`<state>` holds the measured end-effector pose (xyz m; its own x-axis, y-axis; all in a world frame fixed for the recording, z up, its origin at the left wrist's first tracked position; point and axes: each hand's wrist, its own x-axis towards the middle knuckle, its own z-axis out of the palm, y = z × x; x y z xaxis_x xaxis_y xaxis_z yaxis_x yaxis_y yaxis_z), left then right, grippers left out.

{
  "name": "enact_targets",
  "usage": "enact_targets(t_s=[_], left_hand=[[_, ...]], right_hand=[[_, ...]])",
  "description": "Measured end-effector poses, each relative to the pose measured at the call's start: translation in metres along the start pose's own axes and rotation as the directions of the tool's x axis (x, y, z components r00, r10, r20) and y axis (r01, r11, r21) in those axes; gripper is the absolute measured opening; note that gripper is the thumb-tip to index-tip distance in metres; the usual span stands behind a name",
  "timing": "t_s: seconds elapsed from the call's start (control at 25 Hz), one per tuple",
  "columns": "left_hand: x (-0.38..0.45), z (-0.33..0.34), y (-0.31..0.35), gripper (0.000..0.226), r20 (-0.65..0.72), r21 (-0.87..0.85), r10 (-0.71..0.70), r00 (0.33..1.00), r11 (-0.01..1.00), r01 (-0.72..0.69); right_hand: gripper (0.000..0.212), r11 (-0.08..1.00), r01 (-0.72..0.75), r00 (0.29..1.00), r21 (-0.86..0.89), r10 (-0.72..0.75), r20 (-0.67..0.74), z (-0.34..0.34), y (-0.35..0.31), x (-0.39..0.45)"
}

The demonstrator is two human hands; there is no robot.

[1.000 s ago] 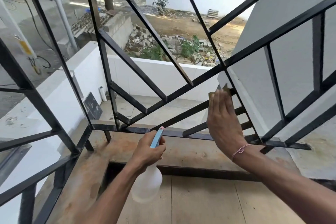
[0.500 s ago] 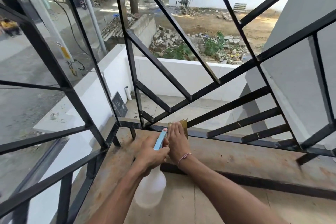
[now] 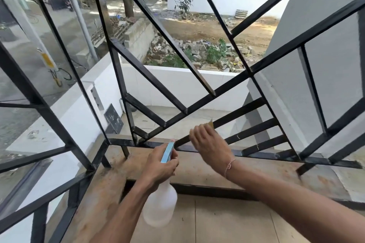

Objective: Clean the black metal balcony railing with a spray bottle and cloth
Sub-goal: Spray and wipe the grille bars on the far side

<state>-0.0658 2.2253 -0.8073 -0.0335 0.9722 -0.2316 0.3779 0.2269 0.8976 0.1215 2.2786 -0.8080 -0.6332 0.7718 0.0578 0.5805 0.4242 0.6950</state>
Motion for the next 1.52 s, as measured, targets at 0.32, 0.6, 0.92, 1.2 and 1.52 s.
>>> enact_targets(t_s=[0.32,0.6,0.92,1.2,1.52], left_hand=[[-0.008,0.023,0.008,0.013,0.073,-0.007,0.042,0.996,0.999,-0.042],[-0.013,0.014,0.002,0.026,0.055,-0.063,0.097,0.994,0.994,-0.093],[-0.017,0.022,-0.037,0.017,-0.041,-0.024,0.0,0.999,1.0,-0.001],[-0.034,0.033,-0.051,0.016,0.0,-0.01,-0.043,0.999,0.999,0.043],[-0.028,0.066,-0.034,0.036,0.043,0.006,0.042,0.998,0.999,-0.042]], right_hand=[[0.036,0.974,-0.136,0.974,-0.181,0.098,-0.204,0.007,0.124,-0.055],[0.056,0.936,-0.316,0.909,0.153,0.345,-0.235,-0.004,0.081,-0.075],[0.068,0.921,-0.24,0.937,0.306,0.303,-0.177,0.008,0.015,-0.078],[0.066,0.919,-0.109,0.952,0.378,0.205,-0.226,0.005,0.04,-0.106],[0.069,0.89,-0.17,0.958,0.423,0.25,-0.14,0.018,0.067,-0.157]])
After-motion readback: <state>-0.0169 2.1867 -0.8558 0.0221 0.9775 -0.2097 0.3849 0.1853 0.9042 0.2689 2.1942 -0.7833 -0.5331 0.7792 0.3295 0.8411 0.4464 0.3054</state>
